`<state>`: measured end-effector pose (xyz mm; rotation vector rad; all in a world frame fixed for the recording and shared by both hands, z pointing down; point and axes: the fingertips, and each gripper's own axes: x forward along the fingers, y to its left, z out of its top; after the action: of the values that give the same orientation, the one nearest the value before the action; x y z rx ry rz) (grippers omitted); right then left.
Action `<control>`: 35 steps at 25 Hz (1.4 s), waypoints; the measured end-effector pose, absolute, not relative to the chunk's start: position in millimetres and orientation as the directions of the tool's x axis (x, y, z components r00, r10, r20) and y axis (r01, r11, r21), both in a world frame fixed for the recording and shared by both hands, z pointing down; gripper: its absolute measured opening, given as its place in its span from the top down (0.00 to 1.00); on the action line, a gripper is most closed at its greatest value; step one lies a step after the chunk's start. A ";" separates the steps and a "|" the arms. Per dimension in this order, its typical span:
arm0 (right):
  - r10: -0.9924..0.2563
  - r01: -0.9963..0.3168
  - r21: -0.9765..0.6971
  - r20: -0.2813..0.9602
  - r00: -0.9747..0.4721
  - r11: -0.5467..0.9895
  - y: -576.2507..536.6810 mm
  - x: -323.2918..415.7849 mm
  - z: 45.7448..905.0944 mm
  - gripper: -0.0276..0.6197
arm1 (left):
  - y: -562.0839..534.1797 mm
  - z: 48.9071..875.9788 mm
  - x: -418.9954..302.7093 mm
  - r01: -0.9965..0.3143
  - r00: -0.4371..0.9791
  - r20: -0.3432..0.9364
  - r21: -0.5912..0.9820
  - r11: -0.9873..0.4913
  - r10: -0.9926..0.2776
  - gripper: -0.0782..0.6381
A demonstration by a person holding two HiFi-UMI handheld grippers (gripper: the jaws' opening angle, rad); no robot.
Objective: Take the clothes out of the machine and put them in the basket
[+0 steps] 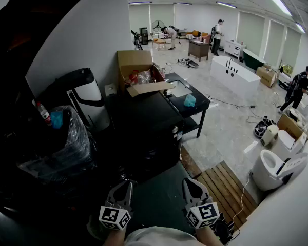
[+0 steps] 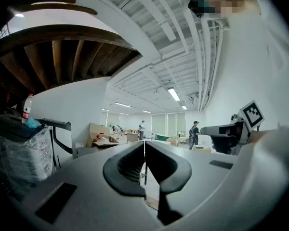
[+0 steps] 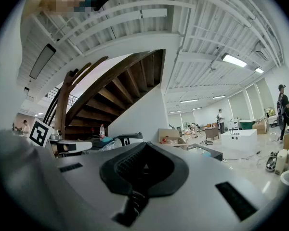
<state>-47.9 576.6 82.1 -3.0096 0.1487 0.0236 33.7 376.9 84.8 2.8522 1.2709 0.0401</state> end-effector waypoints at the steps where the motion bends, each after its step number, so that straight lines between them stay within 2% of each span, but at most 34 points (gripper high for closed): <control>1: -0.100 -0.102 -0.128 -0.023 0.995 -0.987 575.8 -46.8 82.5 0.95 | 376.8 85.3 33.7 0.743 0.668 0.016 0.027 -0.669 0.744 0.86; 19: -0.110 -0.112 -0.115 -0.019 0.994 -0.987 571.7 -45.0 84.4 0.94 | 375.8 84.0 32.3 0.740 0.673 0.022 0.007 -0.673 0.740 0.86; 29: -0.093 -0.094 -0.113 -0.011 0.996 -0.989 577.1 -41.8 86.1 0.94 | 374.5 77.5 30.0 0.739 0.672 -0.039 -0.030 -0.673 0.739 0.86; 35: -0.082 -0.082 -0.124 -0.003 0.997 -0.989 578.7 -39.6 88.6 0.78 | 373.9 72.6 29.4 0.728 0.682 -0.050 -0.056 -0.684 0.730 0.86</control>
<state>-39.6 578.7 88.6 -3.0147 0.1240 -0.0037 29.4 373.9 72.6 2.9095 1.2613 -0.1082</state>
